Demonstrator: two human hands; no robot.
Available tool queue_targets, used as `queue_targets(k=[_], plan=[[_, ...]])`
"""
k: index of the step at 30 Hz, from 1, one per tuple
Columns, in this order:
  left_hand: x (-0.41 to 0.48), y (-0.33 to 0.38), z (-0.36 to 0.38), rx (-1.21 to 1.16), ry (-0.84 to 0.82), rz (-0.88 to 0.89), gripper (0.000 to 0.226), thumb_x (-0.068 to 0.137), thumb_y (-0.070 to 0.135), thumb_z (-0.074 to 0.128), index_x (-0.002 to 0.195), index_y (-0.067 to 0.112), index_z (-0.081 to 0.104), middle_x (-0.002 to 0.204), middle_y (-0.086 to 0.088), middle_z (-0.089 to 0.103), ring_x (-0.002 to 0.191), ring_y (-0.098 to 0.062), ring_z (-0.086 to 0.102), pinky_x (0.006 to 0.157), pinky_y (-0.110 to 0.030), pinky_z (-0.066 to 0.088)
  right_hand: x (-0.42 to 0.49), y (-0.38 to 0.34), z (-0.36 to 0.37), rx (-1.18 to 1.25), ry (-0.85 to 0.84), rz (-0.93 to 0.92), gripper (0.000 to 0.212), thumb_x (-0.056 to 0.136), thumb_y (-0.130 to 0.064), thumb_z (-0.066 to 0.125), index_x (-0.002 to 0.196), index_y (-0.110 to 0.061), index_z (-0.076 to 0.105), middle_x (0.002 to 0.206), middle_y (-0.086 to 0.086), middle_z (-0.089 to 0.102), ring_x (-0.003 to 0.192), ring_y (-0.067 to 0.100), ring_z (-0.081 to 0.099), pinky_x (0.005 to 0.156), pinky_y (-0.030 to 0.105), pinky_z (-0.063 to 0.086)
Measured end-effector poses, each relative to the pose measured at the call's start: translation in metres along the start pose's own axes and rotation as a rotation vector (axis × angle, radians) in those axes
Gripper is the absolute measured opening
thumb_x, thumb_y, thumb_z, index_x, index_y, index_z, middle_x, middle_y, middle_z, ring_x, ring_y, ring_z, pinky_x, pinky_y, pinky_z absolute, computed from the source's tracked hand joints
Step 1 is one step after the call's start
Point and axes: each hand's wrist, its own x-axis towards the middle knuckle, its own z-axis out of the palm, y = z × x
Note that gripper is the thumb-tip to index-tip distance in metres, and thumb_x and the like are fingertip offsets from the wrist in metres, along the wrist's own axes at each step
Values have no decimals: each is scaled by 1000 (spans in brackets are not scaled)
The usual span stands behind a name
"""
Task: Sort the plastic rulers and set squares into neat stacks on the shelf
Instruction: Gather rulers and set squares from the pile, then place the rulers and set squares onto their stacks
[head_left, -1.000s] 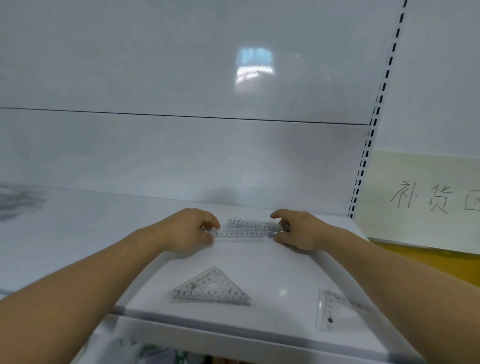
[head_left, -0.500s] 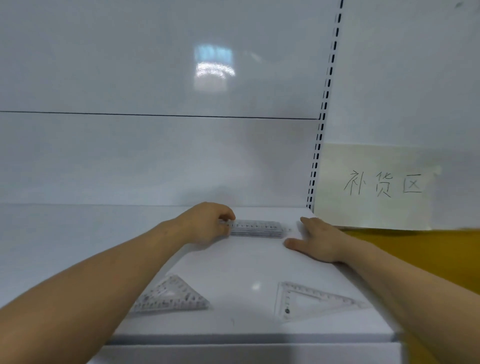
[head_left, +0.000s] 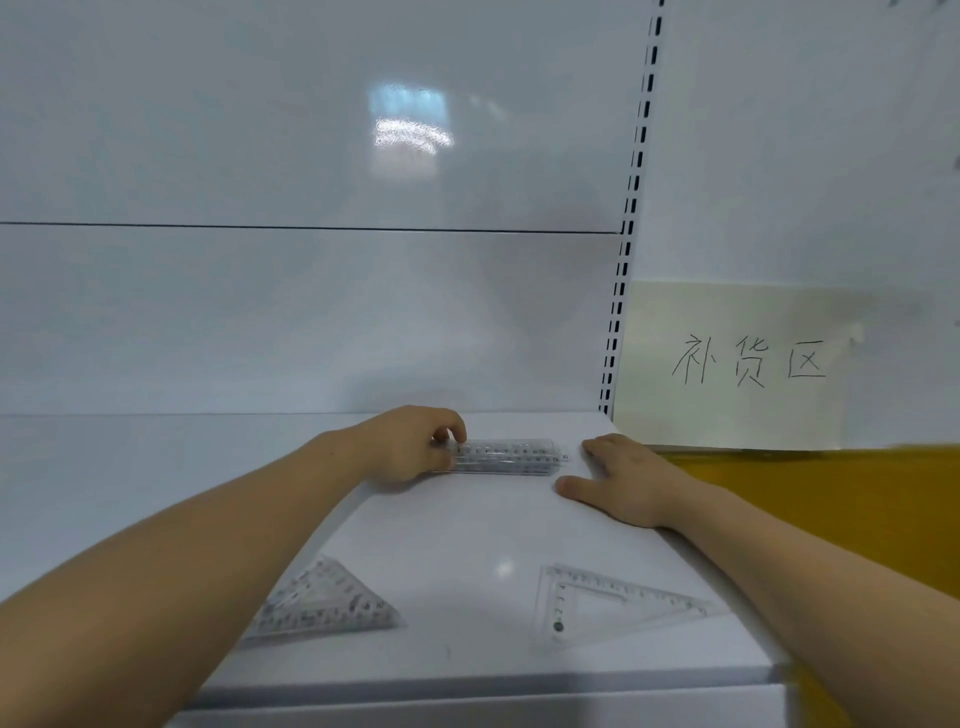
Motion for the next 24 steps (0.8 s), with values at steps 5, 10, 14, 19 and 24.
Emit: queue_targets(k=[5,10,14,19,24], plan=[[-13,9,-6,26,-19,-90,53,87,41,61,135,29,43,132,7,48,122,-16,47,102,-29,37,2,-6,-12,-45,-37,-8,92,80,-75,43,149,-19,21,155,2,24,141,22,26,114,39,25],[-47,7,-14,61,72,-209,54,89,45,57,138,29,40,145,5,41,130,-18,41,105,-31,34,20,-37,-35,-44,-28,-137,84,85,-69,44,150,-21,21,158,0,18,144,20,18,115,37,18],[-94,-14,-19,44,97,-347,53,89,47,55,137,29,42,145,3,41,128,-19,43,104,-31,33,33,-95,-29,-41,-52,-245,80,86,-69,42,149,-22,25,157,-1,21,143,20,21,115,36,19],[-167,-62,-38,41,130,-497,55,90,48,53,140,29,38,149,3,37,131,-20,39,105,-31,30,33,-188,0,-35,-95,-392,77,86,-67,44,147,-23,29,154,1,26,140,22,27,112,36,26],[-259,-128,-65,15,190,-620,53,88,50,55,136,32,42,146,5,40,129,-18,42,104,-31,33,30,-307,27,-37,-127,-515,71,88,-62,45,146,-24,31,151,-2,32,137,17,32,106,31,28]])
